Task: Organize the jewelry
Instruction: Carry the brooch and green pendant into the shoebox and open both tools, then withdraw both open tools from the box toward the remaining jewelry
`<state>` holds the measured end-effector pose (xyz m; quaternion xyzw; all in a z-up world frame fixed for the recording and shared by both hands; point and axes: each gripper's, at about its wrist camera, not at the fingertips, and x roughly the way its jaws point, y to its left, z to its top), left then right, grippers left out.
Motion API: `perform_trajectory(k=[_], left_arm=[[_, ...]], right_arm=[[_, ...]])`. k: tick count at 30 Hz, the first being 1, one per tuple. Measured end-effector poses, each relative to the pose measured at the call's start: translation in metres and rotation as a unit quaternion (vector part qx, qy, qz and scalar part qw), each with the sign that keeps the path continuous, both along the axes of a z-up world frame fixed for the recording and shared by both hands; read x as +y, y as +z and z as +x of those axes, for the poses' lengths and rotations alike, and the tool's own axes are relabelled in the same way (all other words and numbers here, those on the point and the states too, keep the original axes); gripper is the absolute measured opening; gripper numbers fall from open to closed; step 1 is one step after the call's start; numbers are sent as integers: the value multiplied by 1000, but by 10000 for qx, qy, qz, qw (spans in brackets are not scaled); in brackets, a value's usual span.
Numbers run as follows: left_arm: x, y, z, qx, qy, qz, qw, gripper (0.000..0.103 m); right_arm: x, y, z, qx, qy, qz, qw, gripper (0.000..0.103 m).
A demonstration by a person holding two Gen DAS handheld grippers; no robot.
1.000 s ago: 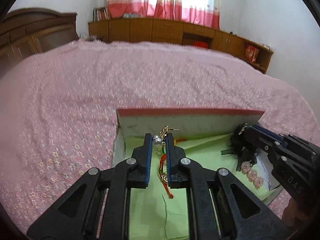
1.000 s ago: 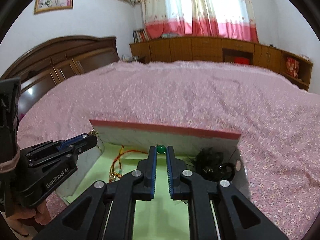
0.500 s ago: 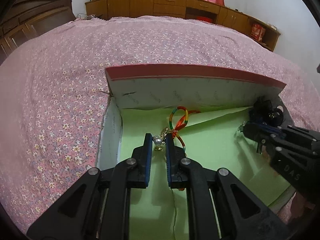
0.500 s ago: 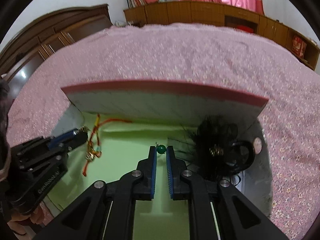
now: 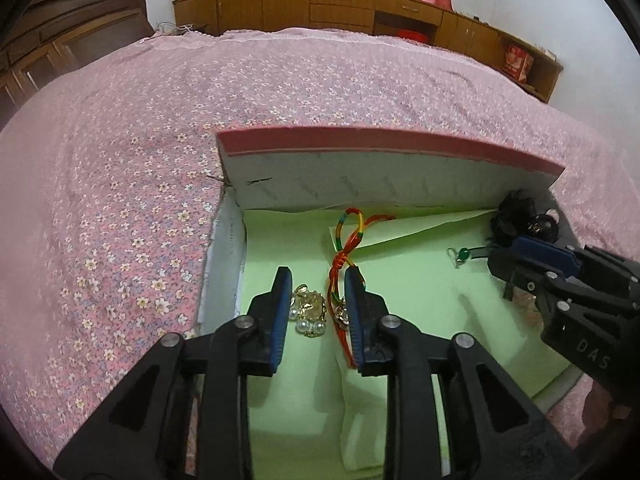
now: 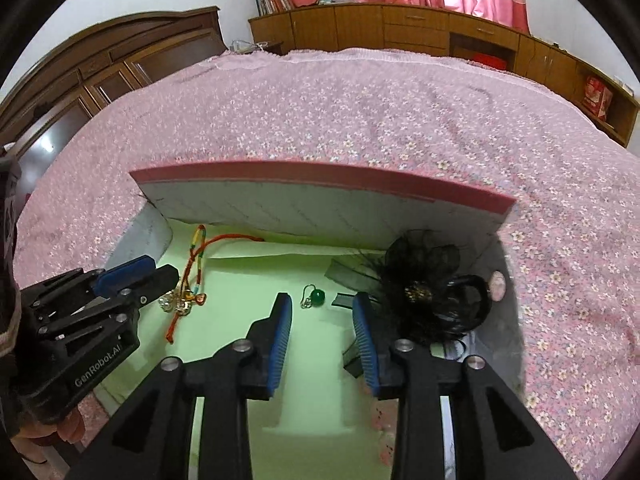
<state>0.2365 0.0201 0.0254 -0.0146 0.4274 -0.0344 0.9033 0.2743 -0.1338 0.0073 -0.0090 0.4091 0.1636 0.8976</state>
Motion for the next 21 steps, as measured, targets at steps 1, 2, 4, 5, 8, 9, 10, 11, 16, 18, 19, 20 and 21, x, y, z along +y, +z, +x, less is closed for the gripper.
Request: perform_trajectory(k=[1,2,4,5,8,9,10,11,16,18,19,20,21], left_arm=[[0,3,-3,-31,-3,-33,10000,19],[1,6,-5,-64,-14,-49,10000,19],[1,13,-12,-162,-49,-70,9998,19],[1,16,-16,-200,-58,-87,9997,19],[5,27,-29,-355,-79,-194,9991,20],[5,32,-34,-410,-89,-236,9988,20],[7,34,-34,-435,-95,-258,9987,20],[7,38,-39,-484,-108,-291,9983,20],[6,52,-58,-664,-197,-375,9969,21],[4,57,-67,-736,-264,-365,9963,21],[2,59,-71,-769,-306,-357,9959,21],[2,59,-74,-790,-334,-354,9957,22],[1,61,-79,-821,-380,-347,9953,22]], right_arm=[[-2,4,-4,-48,-4,47,10000,35],[-4,6,-5,-81,-9,74,9999,36],[-8,12,-13,-178,-30,170,9997,37],[-10,16,-16,-216,-38,212,9995,40],[-16,26,-29,-404,-74,420,9983,43],[-17,29,-33,-449,-78,454,9979,44],[-18,32,-38,-505,-92,478,9975,44],[-19,35,-42,-568,-114,507,9970,44],[-30,44,-63,-746,-187,770,9941,46],[-33,48,-71,-797,-218,870,9928,46],[-35,50,-77,-824,-228,914,9921,47],[-38,52,-82,-858,-239,955,9914,47],[-40,54,-87,-892,-247,988,9908,47]])
